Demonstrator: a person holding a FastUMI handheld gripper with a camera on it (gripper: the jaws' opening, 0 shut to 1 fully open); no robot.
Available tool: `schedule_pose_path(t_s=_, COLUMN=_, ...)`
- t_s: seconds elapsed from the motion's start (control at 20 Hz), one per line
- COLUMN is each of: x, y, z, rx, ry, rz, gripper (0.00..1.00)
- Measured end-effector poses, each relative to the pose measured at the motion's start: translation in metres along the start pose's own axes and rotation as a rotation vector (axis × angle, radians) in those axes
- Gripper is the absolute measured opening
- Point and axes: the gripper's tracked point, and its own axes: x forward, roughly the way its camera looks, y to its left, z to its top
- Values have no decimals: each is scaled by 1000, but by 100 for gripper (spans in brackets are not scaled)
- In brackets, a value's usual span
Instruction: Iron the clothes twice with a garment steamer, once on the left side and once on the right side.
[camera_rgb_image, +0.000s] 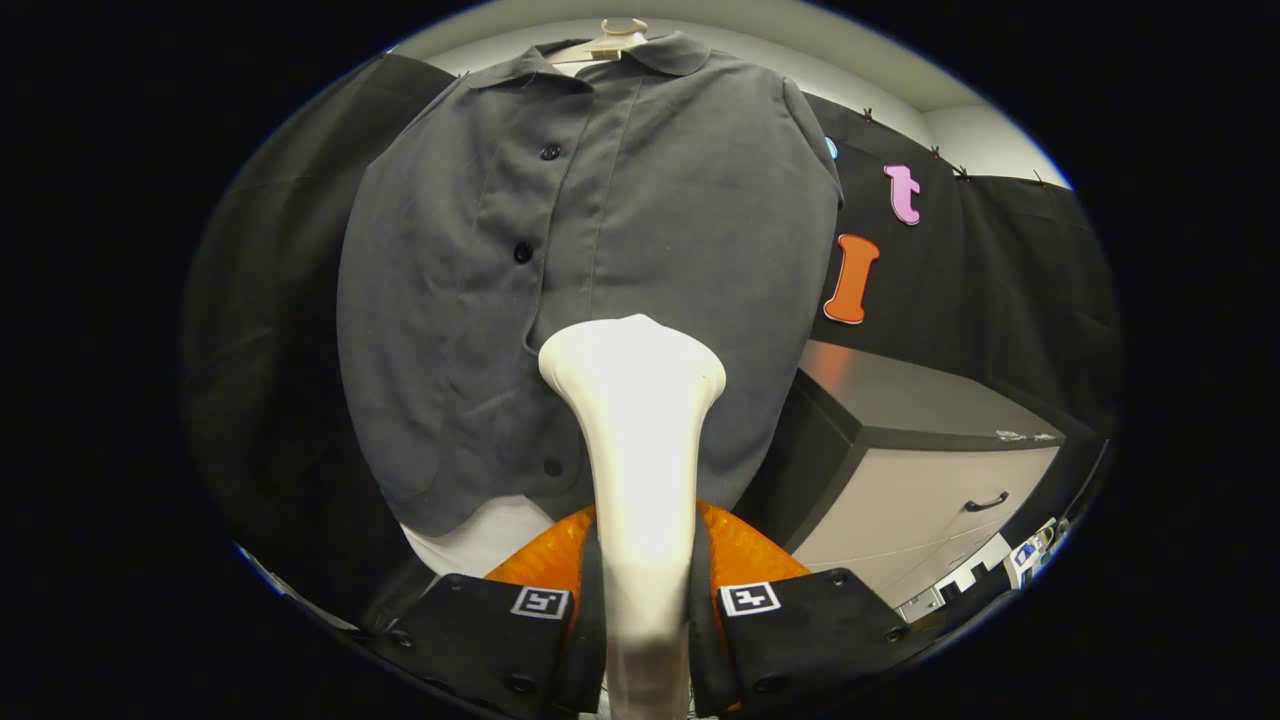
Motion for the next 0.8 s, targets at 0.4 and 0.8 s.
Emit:
schedule_pose_path(t_s=0.4, x=4, y=4, z=-67, rx=11, ry=126, rz=10, gripper=41)
schedule_pose_path(t_s=0.8, x=7, y=4, z=-92, rx=2, ry=172, rz=3, gripper=41)
